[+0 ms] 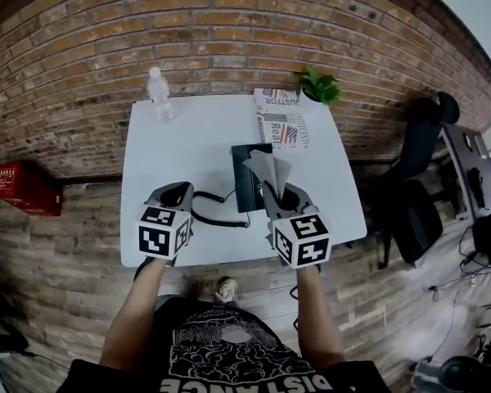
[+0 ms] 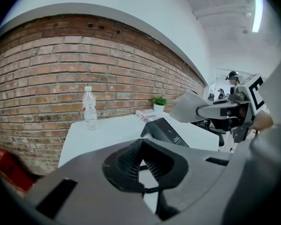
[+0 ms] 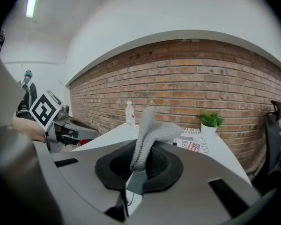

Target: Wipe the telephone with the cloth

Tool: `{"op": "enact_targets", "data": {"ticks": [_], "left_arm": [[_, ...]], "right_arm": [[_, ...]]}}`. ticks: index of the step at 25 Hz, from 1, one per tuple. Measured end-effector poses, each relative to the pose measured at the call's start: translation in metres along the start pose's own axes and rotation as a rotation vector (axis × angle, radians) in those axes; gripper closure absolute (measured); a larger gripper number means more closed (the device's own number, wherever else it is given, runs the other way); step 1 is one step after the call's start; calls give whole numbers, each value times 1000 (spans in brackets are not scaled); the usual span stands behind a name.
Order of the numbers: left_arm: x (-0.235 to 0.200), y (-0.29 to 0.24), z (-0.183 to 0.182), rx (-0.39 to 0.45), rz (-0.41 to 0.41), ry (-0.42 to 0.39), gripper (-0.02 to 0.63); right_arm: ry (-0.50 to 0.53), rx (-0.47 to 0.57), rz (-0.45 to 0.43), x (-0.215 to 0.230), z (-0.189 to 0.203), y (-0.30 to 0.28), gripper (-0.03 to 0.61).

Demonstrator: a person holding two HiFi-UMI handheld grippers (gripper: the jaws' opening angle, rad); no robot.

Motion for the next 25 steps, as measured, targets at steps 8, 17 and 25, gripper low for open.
{"op": "enact_targets", "data": {"ticks": [8,17,25], "left_arm": [[-10,-7,1,6,-106,37,607],[-22,-11,9,10,-167,113,607],[-34,5,24,-26,-227,140,607]], "right_arm": [[46,-3,-119,19,-3,-51,568],[96,-42,-174,33,1,-112,568],[63,-132,-225,28,29,-148,568]]}}
Point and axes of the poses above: the fingertips, and each gripper's own axes: y backward along the fingers, x to its right, z out of its underside, the point moved 3 cm from there along y, backward along the fingers, and after that the axes turned 3 degrees about x, right-handed, at the moved point
